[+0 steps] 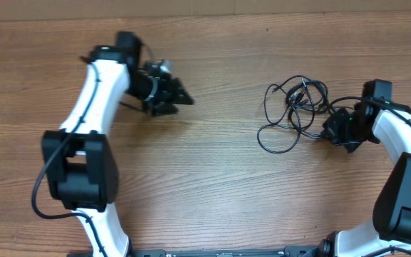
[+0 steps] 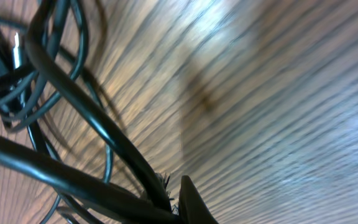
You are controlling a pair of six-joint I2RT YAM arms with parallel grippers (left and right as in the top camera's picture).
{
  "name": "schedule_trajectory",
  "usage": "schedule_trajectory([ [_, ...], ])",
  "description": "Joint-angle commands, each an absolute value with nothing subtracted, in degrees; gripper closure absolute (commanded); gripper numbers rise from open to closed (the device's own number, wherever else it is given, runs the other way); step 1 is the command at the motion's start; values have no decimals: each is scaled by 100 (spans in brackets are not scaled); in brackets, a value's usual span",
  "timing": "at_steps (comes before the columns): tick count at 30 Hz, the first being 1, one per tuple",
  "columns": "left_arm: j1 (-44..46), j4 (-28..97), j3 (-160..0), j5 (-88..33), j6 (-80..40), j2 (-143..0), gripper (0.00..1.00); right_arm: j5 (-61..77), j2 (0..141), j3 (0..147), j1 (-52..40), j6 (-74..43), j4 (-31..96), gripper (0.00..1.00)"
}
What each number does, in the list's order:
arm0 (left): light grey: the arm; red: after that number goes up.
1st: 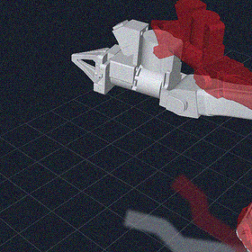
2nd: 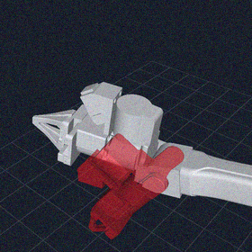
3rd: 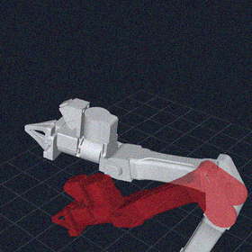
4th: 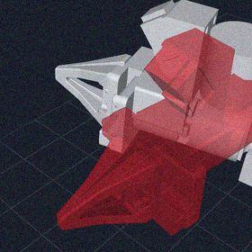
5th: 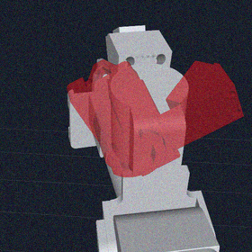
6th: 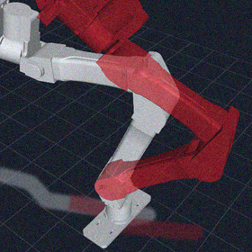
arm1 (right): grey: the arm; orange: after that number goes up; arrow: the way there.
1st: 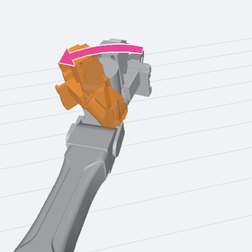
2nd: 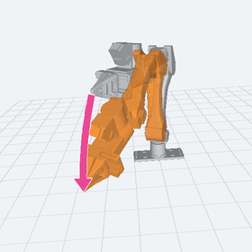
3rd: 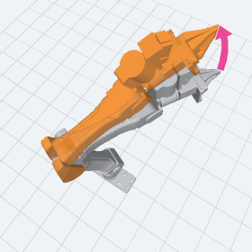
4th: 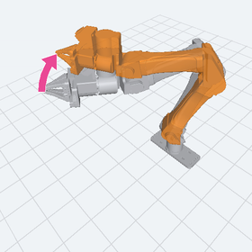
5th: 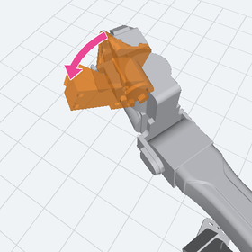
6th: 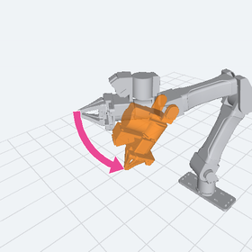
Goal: Untangle cables
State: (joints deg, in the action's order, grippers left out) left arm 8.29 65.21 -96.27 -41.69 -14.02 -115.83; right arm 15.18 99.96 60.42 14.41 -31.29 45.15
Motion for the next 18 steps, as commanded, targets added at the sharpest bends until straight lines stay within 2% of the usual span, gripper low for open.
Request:
schedule_trajectory([
  [1, 1376, 6215, -9727, -3846, -1597, -11389, 30, 1577, 9935, 6112, 1238, -3118, 4510, 95],
  [11, 3109, 4486, -9723, -1675, -2816, -11500, 12, 1575, 9935, 6112, 631, -3059, 4584, 91],
  [18, 3605, 3820, -9723, -1035, -3304, -11802, 16, 1573, 9935, 6112, 499, -2987, 4576, 91],
])
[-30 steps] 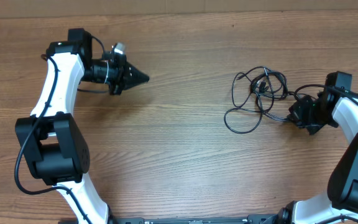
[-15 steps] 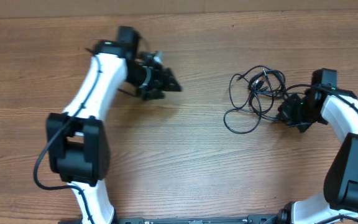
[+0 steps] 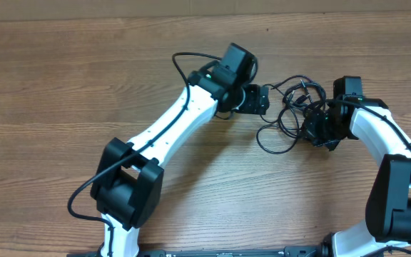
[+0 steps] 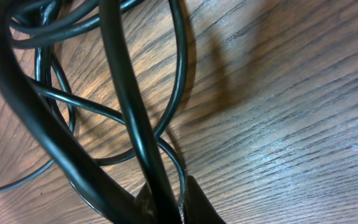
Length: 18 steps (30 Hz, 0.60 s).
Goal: Untangle cables
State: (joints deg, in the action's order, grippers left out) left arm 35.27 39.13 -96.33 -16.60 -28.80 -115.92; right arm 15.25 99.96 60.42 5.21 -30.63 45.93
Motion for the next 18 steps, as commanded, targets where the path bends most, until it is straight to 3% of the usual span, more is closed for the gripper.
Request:
schedule_trajectory([
  [1, 3642, 3785, -9723, -947, -3389, -11887, 16, 1573, 9935, 6112, 499, -2987, 4574, 91],
  [7, 3680, 3258, -9723, -843, -3435, -12446, 18, 1573, 9935, 6112, 499, -2987, 4571, 91],
  [13, 3680, 2622, -9723, -1328, -3433, -12984, 33, 1551, 9935, 6112, 499, -2987, 4552, 91],
  [14, 3675, 2574, -9723, -1485, -3430, -13034, 42, 1551, 9935, 6112, 499, -2987, 4552, 91],
  [17, 3664, 2521, -9723, -1680, -3387, -13082, 86, 1503, 9935, 6112, 499, -2985, 4556, 90],
  [18, 3649, 2521, -9727, -1719, -3229, -13054, 96, 1470, 9935, 6112, 499, -2982, 4556, 90],
])
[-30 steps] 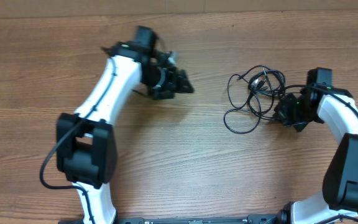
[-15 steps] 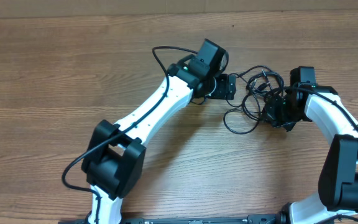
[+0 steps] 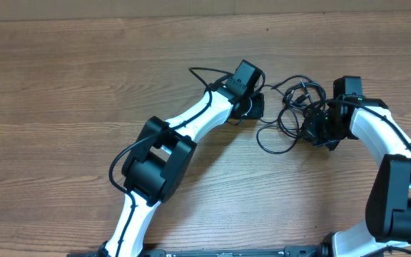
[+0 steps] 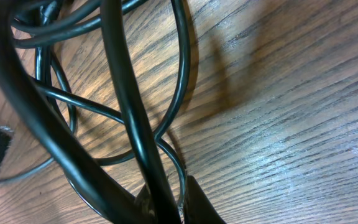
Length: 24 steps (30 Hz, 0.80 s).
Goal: Untangle cables
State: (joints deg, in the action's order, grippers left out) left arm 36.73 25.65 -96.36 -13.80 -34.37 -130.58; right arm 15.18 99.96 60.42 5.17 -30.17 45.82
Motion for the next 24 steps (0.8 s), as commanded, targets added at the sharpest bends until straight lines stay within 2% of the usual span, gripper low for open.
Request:
schedule_trajectory([
  [1, 3618, 2526, -9738, -1826, -2993, -13010, 96, 1448, 9935, 6112, 499, -2976, 4558, 90],
  [4, 3459, 2679, -9769, -2187, -2521, -12707, 96, 1444, 9935, 6112, 499, -2967, 4565, 90],
  [12, 2648, 3424, -9769, -2027, -2421, -11008, 96, 1293, 9935, 6112, 499, -2969, 4552, 89],
  [14, 2427, 3553, -9769, -1942, -2429, -10669, 96, 1293, 9935, 6112, 499, -2969, 4554, 84],
  [17, 2167, 3854, -9769, -1942, -2438, -10366, 96, 1295, 9935, 6112, 499, -2969, 4584, 68],
  [21, 1979, 4353, -9767, -1772, -2440, -10342, 96, 1267, 9935, 6108, 499, -2969, 4659, 68],
  [22, 1955, 4486, -9767, -1627, -2438, -10353, 96, 1219, 9935, 6106, 499, -2969, 4703, 63],
  [24, 1946, 4685, -9765, -1354, -2438, -10377, 96, 1157, 9935, 6101, 499, -2969, 4799, 35],
])
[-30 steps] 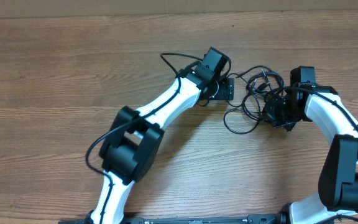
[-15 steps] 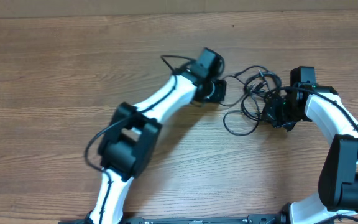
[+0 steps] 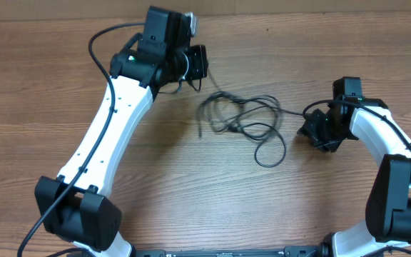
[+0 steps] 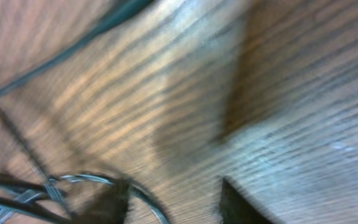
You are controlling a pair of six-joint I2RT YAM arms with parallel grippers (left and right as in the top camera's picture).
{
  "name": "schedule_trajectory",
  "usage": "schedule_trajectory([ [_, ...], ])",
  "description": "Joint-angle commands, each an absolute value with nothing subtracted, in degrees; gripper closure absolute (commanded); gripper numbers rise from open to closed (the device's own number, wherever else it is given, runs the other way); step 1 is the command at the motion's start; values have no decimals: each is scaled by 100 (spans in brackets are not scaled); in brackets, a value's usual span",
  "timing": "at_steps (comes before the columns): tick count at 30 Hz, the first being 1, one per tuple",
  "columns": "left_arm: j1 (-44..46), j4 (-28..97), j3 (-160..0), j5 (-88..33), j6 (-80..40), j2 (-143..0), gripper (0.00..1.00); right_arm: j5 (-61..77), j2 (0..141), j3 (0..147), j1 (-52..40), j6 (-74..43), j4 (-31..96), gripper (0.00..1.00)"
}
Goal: Untangle cables
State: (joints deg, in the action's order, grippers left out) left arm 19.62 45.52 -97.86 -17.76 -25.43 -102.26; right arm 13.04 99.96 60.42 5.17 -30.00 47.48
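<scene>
A tangle of thin black cable (image 3: 242,121) lies loosely spread on the middle of the wooden table (image 3: 191,193). One strand runs up-left from it to my left gripper (image 3: 198,66), which is at the far side and looks shut on that end. My right gripper (image 3: 311,130) sits just right of the tangle, low over the table. The blurred right wrist view shows that gripper (image 4: 174,198) open, bare wood between its fingers. Cable loops (image 4: 23,202) lie beside its left finger, and another strand (image 4: 61,53) crosses further off.
The left arm (image 3: 113,128) stretches diagonally across the left half of the table, its own wiring looping by the wrist (image 3: 95,43). The right arm (image 3: 394,150) curves along the right edge. The table's far edge (image 3: 277,8) runs close behind the left gripper.
My left gripper has gone from the tangle's left side to the far left, and the cable has stretched out leftwards with it. My right gripper has opened and no longer holds the cable.
My left gripper began far from the tangle while my right was shut on a strand at its right side. The left gripper then reached the tangle's left edge and stayed there. Now it has drawn back left, the cable is spread out, and my right gripper is open.
</scene>
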Motion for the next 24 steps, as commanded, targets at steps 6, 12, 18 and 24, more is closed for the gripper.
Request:
schedule_trajectory([
  [6, 1953, 5048, -9754, -1127, -2436, -10377, 96, 1096, 9935, 6045, 499, -2969, 4980, 42],
  [12, 1951, 5712, -9754, -443, -2370, -10377, 96, 764, 9937, 6005, 499, -2969, 4967, 53],
  [18, 1949, 6563, -9754, 819, -2377, -10377, 96, 381, 9937, 6005, 499, -2969, 4963, 70],
  [24, 1940, 6978, -9754, 1479, -2469, -10377, 96, 303, 9937, 6005, 499, -2971, 4917, 87],
])
